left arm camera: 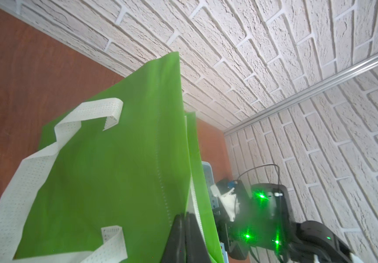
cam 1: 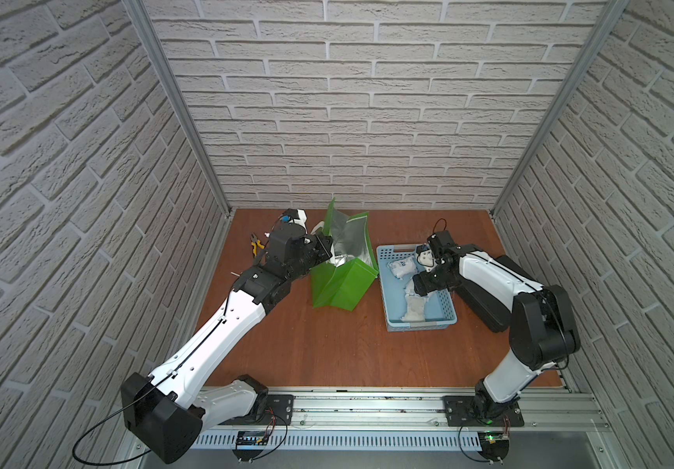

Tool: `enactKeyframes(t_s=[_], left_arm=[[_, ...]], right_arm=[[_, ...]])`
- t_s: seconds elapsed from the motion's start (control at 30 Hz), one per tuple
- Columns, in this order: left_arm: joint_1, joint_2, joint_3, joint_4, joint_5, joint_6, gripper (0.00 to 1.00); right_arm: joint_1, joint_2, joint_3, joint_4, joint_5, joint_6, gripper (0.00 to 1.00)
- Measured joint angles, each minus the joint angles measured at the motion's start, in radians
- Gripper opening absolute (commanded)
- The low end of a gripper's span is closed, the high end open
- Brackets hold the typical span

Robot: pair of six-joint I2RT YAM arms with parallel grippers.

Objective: Place the ice pack in the delivery bag
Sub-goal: Pick up the ice pack from the bin.

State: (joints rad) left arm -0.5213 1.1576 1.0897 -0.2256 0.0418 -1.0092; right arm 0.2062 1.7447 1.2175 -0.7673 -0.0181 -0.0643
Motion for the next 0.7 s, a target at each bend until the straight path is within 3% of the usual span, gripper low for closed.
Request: enactKeyframes(t_s=[0.3,0.43,0.7], left_arm=[[0.071,-0.088,-0.077,0.022,0.024,-0.055,0.00],[0.105,-0.119,-0.104,0.013,0.035,-0.060,0.00],[0.154,-0.158,-0.122,-0.021,0.066,-0.057,0.00]], right_arm=[[0.032,0.137,0.076,0.001,0.060,-0.050,0.83],[0.039,0.161,0.082,0.006,0.061,-0.056,0.74],[0.040,0.161,0.064,0.027,0.063,-0.055,0.45]])
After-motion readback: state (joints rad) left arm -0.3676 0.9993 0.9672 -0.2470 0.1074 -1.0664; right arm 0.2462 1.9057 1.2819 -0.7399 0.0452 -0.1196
